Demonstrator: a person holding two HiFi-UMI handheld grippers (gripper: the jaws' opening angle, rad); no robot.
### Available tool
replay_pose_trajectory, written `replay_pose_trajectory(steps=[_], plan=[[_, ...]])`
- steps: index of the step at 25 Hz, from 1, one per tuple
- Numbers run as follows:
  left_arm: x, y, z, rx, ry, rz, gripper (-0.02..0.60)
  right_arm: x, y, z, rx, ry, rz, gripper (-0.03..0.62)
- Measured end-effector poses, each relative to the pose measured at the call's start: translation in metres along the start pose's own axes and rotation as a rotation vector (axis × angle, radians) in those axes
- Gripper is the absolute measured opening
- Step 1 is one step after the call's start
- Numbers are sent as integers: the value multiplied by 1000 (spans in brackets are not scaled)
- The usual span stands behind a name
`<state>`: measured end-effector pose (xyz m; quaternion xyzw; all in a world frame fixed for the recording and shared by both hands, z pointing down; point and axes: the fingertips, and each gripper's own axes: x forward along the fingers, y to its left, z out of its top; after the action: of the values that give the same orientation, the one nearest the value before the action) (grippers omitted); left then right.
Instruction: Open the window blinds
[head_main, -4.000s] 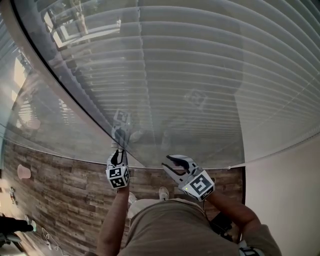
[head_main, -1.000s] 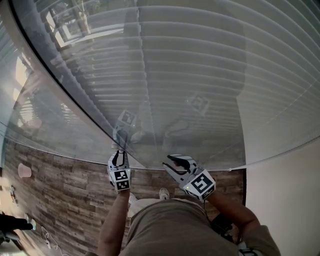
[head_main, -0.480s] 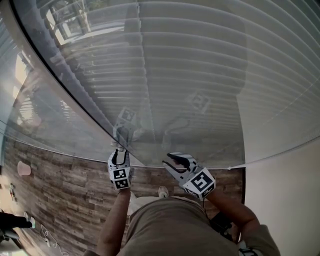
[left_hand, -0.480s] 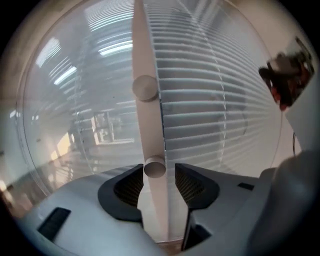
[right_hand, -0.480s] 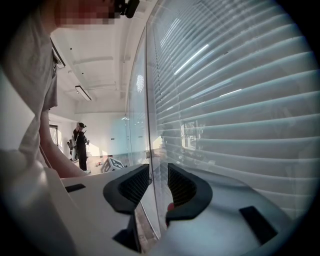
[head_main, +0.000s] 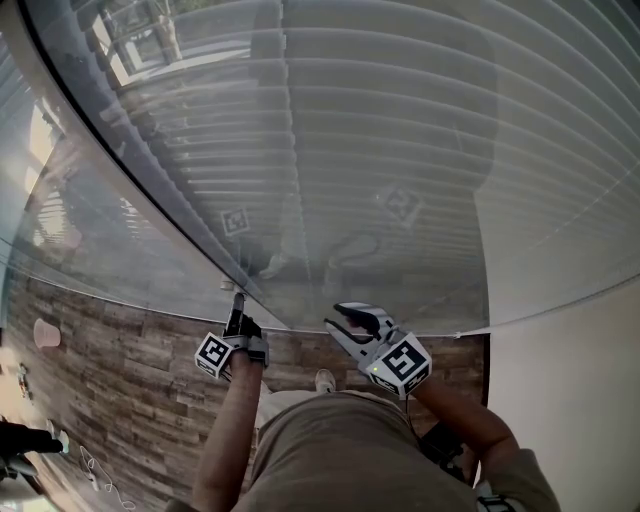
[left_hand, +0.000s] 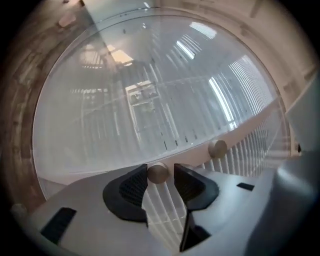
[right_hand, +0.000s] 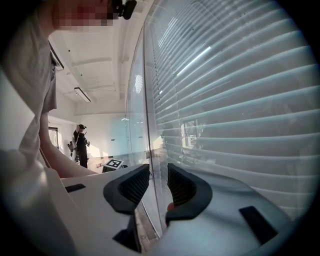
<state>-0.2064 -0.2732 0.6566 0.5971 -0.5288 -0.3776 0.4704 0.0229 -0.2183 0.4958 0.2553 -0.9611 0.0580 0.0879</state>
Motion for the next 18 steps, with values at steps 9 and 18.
replay_pose_trajectory(steps=[9,18], plan=[[3,7,-1,-31,40,1,134,1,0,0,0,5,4,121],[5,0,-4,570,170,145,133,5,5,0,-8,6,17,121]])
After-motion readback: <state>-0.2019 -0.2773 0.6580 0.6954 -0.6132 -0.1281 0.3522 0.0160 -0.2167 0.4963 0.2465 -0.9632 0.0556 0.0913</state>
